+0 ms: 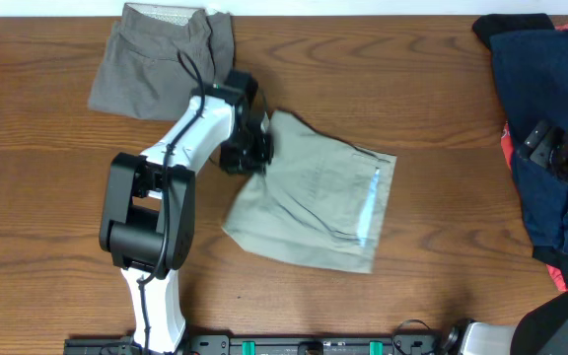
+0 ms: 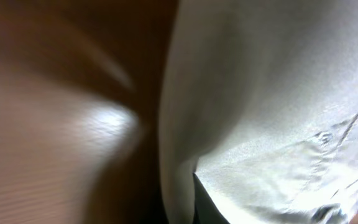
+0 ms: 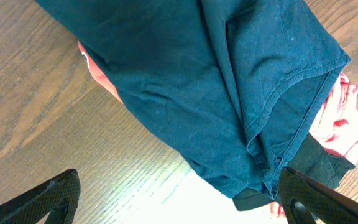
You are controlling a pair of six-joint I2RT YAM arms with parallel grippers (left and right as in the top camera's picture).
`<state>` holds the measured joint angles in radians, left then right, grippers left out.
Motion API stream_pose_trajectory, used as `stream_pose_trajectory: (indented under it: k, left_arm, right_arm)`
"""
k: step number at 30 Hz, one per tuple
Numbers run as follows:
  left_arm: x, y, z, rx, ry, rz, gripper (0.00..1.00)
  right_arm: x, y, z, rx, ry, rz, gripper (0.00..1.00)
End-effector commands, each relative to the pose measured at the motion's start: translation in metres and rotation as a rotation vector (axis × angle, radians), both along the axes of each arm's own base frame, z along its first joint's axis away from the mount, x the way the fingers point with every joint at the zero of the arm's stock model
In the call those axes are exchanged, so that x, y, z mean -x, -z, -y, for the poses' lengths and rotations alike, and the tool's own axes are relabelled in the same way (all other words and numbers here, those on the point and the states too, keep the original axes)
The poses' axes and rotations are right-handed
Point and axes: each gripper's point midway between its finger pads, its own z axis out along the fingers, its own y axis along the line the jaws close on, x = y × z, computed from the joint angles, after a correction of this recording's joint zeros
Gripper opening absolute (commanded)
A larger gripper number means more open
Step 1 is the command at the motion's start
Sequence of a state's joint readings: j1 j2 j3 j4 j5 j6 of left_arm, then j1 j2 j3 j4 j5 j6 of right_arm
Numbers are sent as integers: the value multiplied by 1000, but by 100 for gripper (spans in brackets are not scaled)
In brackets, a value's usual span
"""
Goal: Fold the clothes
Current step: 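Drag the folded shorts with the left gripper toward the grey pants, then lift and place the khaki shorts onto the grey pants stack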
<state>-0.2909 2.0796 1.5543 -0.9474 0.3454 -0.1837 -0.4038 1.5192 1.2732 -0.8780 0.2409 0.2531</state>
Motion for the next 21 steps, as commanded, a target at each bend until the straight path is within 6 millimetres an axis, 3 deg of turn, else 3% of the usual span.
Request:
stream_pose_trajectory:
  k: [1, 11, 21]
  left_arm:
    - [-44, -39, -27, -168, -31, 197, 6]
    - [-126, -119, -58, -374, -71, 568, 6]
    - [-187, -165, -81, -328, -217, 828, 6]
  right_arm:
    - [3, -4, 5, 11, 25, 9, 99]
    - [3, -4, 5, 11, 25, 9, 99]
    - [3, -4, 5, 11, 25, 9, 99]
